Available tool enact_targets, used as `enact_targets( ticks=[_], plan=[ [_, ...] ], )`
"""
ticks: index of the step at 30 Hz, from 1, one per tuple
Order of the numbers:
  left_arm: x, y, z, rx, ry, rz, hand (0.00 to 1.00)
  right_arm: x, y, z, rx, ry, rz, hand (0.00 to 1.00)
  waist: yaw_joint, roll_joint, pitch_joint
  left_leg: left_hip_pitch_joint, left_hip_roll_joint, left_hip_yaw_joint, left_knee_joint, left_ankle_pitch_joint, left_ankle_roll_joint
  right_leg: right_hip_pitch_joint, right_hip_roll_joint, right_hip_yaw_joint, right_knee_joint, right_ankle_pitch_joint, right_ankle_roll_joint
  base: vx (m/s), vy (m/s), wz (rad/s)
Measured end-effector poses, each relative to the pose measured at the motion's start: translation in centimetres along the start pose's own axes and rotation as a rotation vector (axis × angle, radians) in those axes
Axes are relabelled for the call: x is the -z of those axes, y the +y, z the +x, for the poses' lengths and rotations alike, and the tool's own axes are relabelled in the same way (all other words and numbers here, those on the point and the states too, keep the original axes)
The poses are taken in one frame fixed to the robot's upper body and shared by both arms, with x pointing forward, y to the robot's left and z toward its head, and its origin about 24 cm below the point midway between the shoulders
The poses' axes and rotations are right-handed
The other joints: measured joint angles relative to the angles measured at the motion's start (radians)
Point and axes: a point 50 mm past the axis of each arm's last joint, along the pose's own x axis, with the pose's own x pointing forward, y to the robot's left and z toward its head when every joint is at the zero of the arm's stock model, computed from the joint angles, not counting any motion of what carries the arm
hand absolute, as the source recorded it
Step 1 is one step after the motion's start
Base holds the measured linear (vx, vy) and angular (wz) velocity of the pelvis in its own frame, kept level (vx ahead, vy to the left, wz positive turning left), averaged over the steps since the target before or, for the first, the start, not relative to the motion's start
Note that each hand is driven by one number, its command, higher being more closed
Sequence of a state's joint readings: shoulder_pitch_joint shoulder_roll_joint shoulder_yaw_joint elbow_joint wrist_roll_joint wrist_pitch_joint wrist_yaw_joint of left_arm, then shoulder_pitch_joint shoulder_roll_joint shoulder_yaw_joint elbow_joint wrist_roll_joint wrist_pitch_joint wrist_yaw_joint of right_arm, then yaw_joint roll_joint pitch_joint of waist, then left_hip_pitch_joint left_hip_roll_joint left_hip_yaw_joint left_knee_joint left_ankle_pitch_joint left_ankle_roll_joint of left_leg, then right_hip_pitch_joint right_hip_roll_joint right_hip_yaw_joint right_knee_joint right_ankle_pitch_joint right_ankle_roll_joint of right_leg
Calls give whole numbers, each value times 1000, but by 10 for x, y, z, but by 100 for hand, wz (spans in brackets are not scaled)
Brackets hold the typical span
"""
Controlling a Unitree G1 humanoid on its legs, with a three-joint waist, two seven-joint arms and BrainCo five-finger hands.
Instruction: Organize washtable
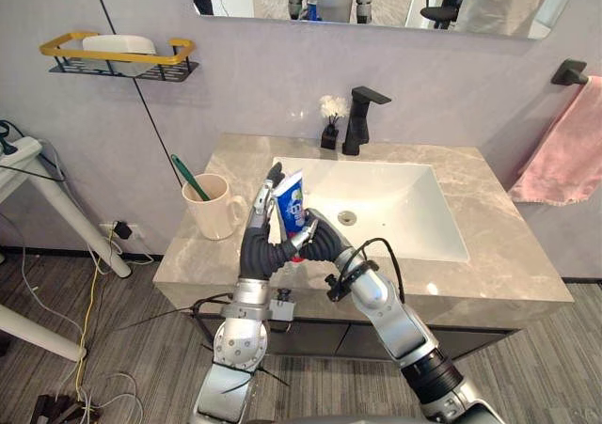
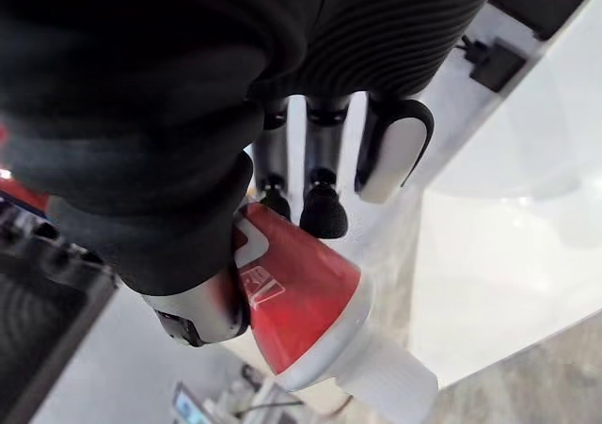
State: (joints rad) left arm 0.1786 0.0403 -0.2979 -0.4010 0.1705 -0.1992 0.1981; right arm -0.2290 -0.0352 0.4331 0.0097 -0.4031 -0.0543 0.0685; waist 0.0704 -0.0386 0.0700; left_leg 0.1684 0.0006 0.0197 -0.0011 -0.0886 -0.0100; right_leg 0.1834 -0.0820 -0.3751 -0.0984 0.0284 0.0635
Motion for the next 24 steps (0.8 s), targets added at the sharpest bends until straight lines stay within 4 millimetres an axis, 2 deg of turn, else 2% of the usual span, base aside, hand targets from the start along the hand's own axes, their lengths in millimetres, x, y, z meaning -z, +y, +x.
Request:
enact_targets(
  ticks=[17, 18, 24],
  plan=[
    [7, 3, 1, -32, 23, -3, 100, -7, 13, 1, -51, -29, 8, 100, 0, 0, 0, 2, 1, 8, 0, 0, 0, -5, 1, 10, 0, 2, -2, 0, 0, 0],
    [7, 3, 1, -32, 22, -3, 100, -7, 13, 1, -53, -30, 10, 0, 0, 0, 0, 2, 0, 8, 0, 0, 0, -5, 0, 11, 0, 2, -2, 0, 0, 0],
    [8, 3, 0, -33, 25, -4, 100, -7, 13, 1, -52, -30, 9, 0, -1, 0, 0, 2, 0, 9, 0, 0, 0, -6, 0, 12, 0, 2, -2, 0, 0, 0]
  ],
)
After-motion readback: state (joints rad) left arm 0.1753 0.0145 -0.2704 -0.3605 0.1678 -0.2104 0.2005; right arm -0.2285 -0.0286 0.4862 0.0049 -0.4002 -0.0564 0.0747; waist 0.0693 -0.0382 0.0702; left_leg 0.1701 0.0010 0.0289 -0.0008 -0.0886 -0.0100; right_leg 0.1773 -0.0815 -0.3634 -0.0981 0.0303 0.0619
